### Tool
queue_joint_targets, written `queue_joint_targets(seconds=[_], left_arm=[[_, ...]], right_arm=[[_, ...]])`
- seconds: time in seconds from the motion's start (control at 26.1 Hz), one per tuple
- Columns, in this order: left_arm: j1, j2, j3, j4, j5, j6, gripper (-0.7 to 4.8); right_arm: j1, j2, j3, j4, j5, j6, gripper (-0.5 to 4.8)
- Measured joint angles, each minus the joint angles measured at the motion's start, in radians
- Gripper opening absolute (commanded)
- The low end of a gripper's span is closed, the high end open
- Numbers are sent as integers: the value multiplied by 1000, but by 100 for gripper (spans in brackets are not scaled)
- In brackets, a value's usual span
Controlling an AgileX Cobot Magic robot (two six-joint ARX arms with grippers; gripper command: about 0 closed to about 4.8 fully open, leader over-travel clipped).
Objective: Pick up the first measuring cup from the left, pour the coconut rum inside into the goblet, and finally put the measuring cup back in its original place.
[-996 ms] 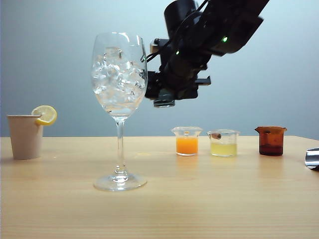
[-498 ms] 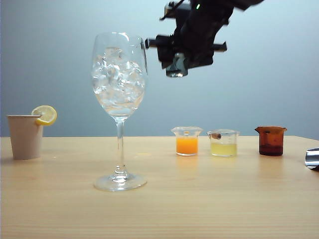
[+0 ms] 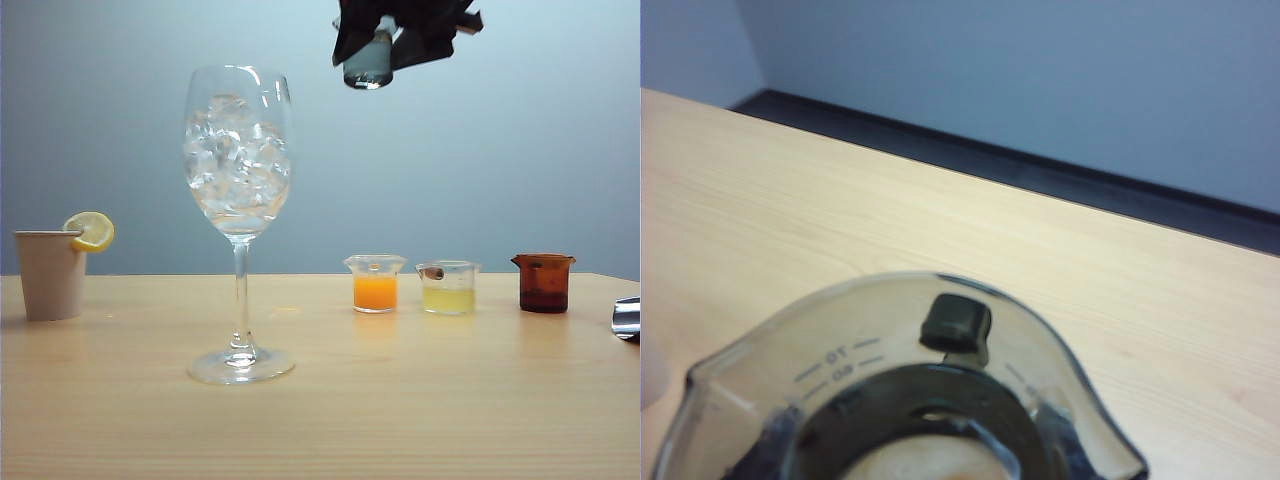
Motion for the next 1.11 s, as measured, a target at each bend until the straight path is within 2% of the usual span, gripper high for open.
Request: queue_joint_targets(seconds=[0.15, 0.34, 0.61, 1.11], left_arm=[[0, 0, 0, 0, 0, 0, -6], [0, 0, 0, 1, 0, 0, -6], [0, 0, 0, 2, 0, 0, -6], [0, 0, 0, 4, 1, 0, -6]], right_arm=[[-1, -60, -33, -39, -21, -3, 145], [-7, -158, -93, -71, -89, -4, 144], [1, -183, -101, -113, -198, -3, 145], [99, -180, -101, -153, -216, -56, 145]])
